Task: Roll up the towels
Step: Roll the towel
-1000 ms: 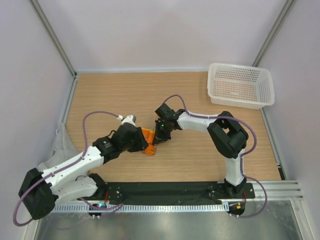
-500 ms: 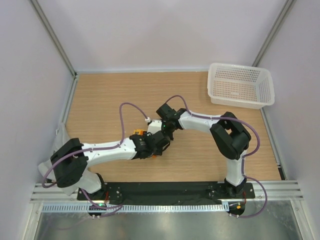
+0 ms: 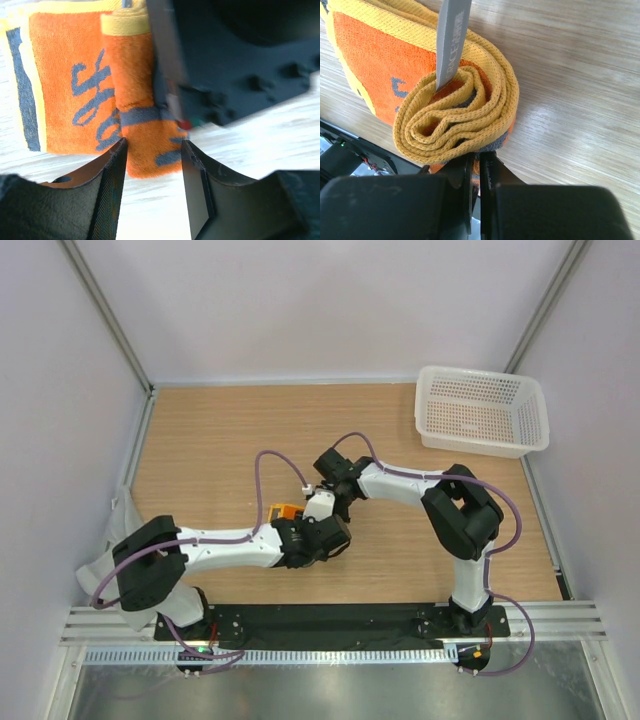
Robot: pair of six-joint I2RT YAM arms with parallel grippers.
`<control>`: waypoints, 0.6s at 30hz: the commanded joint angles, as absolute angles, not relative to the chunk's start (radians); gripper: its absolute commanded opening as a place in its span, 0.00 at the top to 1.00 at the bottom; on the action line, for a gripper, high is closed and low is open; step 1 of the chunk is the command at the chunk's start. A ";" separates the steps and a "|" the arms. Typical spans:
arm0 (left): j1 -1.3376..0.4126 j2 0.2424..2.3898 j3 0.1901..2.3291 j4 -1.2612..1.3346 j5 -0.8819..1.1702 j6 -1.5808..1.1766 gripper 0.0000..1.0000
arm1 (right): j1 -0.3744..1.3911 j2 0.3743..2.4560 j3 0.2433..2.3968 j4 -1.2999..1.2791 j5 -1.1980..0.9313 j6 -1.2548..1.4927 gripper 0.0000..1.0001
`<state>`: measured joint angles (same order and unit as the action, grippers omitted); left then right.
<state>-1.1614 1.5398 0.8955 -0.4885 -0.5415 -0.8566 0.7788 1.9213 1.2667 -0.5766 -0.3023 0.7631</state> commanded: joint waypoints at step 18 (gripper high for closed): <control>-1.241 1.646 0.980 -0.540 -0.692 -0.911 0.48 | 0.779 1.921 1.371 -0.680 -0.311 0.750 0.99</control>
